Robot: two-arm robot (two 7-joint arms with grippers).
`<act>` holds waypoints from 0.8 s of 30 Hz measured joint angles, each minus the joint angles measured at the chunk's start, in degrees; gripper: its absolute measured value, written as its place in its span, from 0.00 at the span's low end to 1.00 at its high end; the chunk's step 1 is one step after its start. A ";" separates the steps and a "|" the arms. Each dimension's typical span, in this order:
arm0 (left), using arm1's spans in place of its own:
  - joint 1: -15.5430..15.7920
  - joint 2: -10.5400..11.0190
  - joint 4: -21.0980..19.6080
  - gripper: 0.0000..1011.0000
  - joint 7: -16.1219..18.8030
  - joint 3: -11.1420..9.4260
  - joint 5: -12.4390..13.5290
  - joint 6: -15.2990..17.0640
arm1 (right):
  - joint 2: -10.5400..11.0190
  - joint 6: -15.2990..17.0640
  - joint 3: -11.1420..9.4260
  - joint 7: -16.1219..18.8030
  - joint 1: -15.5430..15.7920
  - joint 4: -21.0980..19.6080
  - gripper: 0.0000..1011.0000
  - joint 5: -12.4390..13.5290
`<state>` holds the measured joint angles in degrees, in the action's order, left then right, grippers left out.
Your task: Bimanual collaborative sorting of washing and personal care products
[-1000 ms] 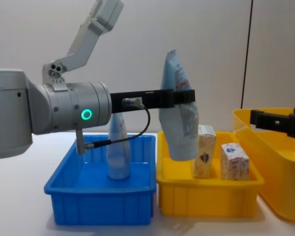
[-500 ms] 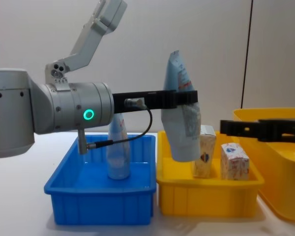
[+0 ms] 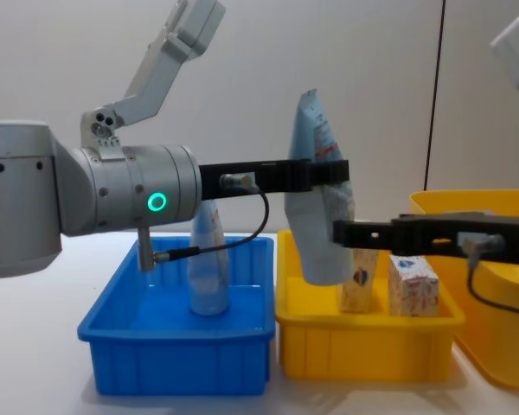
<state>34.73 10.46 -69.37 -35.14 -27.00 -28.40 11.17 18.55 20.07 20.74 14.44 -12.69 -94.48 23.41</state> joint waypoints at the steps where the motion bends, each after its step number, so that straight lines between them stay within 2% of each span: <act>1: 0.01 0.00 0.00 0.36 -0.01 0.00 0.00 0.00 | -0.23 -0.28 0.40 0.12 -0.46 0.58 0.99 -0.27; 10: 0.04 0.00 0.01 0.36 -0.03 -0.06 0.00 0.00 | -3.01 -3.78 4.08 0.98 -4.98 7.22 0.99 -3.61; 17: 0.04 0.01 0.01 0.36 -0.02 -0.05 0.00 0.00 | -4.34 -5.53 5.69 1.21 -6.96 10.41 0.99 -5.27; 24: 0.04 0.00 0.00 0.36 -0.01 -0.04 0.00 -0.01 | -5.32 -6.81 6.76 1.35 -8.36 12.68 0.83 -6.49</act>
<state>34.78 10.46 -69.37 -35.16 -27.04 -28.40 11.17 13.23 13.26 27.50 15.78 -21.05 -81.80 16.92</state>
